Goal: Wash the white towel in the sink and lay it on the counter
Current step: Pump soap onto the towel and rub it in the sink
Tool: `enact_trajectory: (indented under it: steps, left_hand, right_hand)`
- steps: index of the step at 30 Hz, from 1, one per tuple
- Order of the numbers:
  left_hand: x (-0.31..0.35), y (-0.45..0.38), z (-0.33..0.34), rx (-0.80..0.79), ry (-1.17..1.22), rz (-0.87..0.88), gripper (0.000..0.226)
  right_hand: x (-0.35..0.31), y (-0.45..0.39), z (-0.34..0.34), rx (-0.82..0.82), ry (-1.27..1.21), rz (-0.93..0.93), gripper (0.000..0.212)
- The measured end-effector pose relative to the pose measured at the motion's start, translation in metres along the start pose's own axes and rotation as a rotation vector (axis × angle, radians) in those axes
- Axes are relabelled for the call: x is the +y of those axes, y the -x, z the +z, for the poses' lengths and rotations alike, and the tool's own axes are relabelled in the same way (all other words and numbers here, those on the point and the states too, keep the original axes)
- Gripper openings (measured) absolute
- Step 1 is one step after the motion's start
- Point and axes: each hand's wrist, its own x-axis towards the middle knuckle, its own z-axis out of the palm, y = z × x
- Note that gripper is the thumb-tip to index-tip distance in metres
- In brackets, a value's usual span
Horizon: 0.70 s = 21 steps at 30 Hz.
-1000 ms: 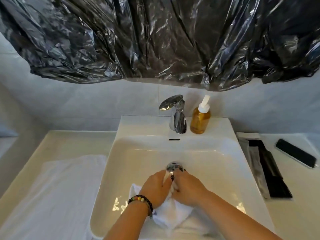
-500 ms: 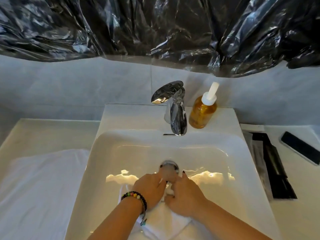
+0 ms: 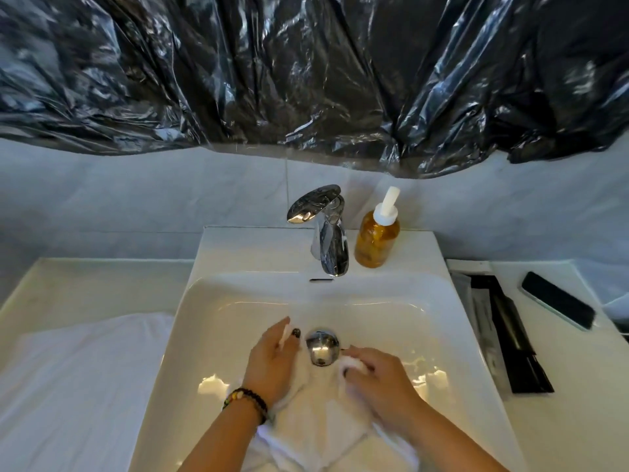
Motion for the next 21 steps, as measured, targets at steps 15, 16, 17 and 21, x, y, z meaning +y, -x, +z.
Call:
enact_trajectory:
  steps: [15,16,17,21]
  left_hand:
    - [0.055,0.05,0.002,0.328,0.233,-0.011,0.043]
    - [0.053,0.052,0.008,0.308,0.251,-0.02,0.043]
    - [0.054,0.055,0.012,0.294,0.27,-0.022,0.043]
    - [0.056,0.056,0.022,0.249,0.271,-0.032,0.042]
  right_hand:
    - [-0.143,-0.025,-0.104,0.326,-0.271,-0.03,0.027]
    - [-0.155,-0.033,-0.1,0.179,-0.53,0.044,0.031]
    - [-0.164,-0.041,-0.097,0.071,-0.717,0.102,0.035]
    - [-0.174,-0.067,-0.092,-0.01,-1.054,0.158,0.028]
